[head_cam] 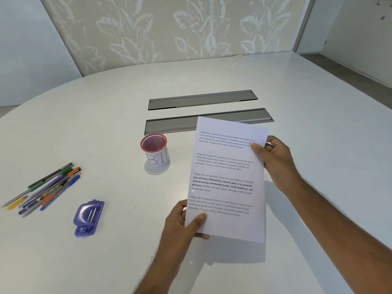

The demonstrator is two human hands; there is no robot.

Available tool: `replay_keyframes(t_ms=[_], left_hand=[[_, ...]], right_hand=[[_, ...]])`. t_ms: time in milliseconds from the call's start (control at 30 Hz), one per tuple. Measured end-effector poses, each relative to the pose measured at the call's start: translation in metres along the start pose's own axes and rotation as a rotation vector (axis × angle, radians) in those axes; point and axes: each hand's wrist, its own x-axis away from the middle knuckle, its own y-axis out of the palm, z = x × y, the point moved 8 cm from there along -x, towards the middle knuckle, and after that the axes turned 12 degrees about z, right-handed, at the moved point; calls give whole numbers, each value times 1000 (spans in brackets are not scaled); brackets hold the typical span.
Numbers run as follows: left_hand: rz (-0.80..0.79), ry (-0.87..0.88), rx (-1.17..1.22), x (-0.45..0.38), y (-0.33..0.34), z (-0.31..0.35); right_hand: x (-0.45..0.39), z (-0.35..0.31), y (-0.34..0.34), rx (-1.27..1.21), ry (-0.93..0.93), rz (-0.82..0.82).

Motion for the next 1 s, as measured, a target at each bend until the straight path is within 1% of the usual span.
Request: replay_keyframes(t_ms=[400,667,800,1000], left_hand=[[-69,-134,-54,17,23,-39],[-42,-205,-108,20,31,-50],[-39,-194,-142,21,32,-53],[-57,-196,-134,19,36,-55]], right_hand=[[-4,32,-8,132,43,-30],[-11,57,-8,229,72,-54],[-13,67,-9,270,81,-72],[-15,75,-10,321,63,-85]])
